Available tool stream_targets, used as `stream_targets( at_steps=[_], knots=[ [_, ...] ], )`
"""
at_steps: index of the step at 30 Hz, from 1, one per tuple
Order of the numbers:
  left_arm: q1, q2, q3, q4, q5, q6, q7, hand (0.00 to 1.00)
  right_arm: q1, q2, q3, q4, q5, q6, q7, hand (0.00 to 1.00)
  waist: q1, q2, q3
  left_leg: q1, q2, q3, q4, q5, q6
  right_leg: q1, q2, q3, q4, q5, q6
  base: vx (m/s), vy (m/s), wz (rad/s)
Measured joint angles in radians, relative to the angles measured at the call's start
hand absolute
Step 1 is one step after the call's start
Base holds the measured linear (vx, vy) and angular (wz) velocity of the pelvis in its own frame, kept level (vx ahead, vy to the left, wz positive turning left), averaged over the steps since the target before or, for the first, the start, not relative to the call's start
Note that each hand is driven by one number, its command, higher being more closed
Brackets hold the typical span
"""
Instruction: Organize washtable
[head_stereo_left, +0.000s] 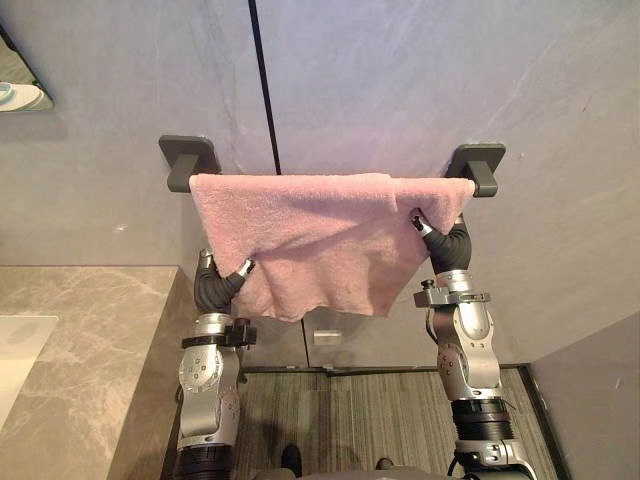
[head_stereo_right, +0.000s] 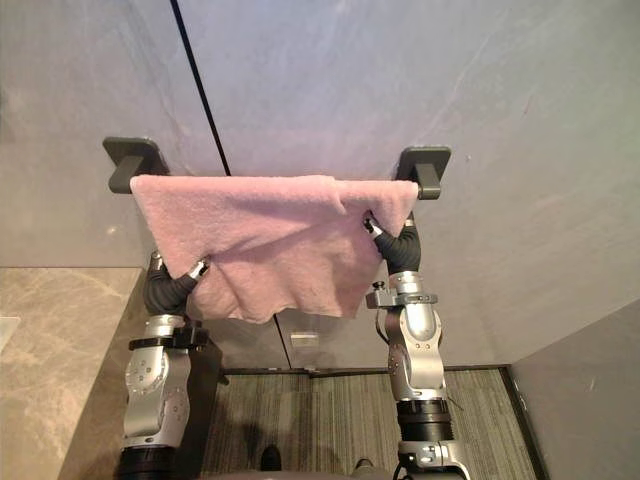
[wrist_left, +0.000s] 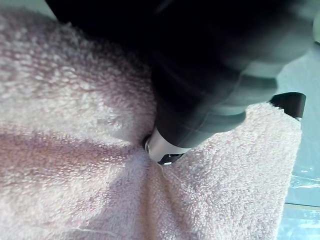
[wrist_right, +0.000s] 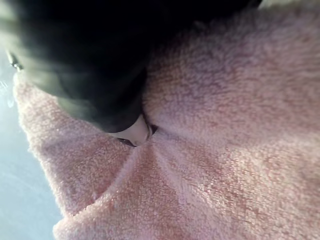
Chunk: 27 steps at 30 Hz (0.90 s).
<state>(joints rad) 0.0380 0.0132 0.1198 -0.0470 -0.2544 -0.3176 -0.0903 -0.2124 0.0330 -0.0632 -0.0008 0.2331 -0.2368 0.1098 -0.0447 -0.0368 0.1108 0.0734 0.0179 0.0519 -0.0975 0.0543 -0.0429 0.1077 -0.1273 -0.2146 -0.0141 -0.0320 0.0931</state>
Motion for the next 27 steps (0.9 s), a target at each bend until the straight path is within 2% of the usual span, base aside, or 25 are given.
stream_targets(
  at_steps=[19,27],
  knots=[
    [-0.019,0.000,0.000,0.048,0.000,-0.020,-0.018,1.00,-0.016,0.000,-0.012,0.009,0.000,-0.001,0.000,1.00,-0.007,0.006,0.008,-0.001,-0.003,-0.007,0.000,0.000,0.000,0.002,-0.003,-0.005,0.000,-0.001,0.002,0.00,0.000,0.00],
    [-0.018,0.003,-0.030,0.059,0.000,-0.034,-0.019,1.00,0.007,-0.042,-0.016,0.016,-0.038,-0.031,0.000,1.00,0.002,0.002,0.007,0.000,-0.006,-0.003,0.001,-0.016,0.011,-0.007,-0.015,0.002,0.014,-0.011,0.013,0.00,0.000,0.00]
  ],
)
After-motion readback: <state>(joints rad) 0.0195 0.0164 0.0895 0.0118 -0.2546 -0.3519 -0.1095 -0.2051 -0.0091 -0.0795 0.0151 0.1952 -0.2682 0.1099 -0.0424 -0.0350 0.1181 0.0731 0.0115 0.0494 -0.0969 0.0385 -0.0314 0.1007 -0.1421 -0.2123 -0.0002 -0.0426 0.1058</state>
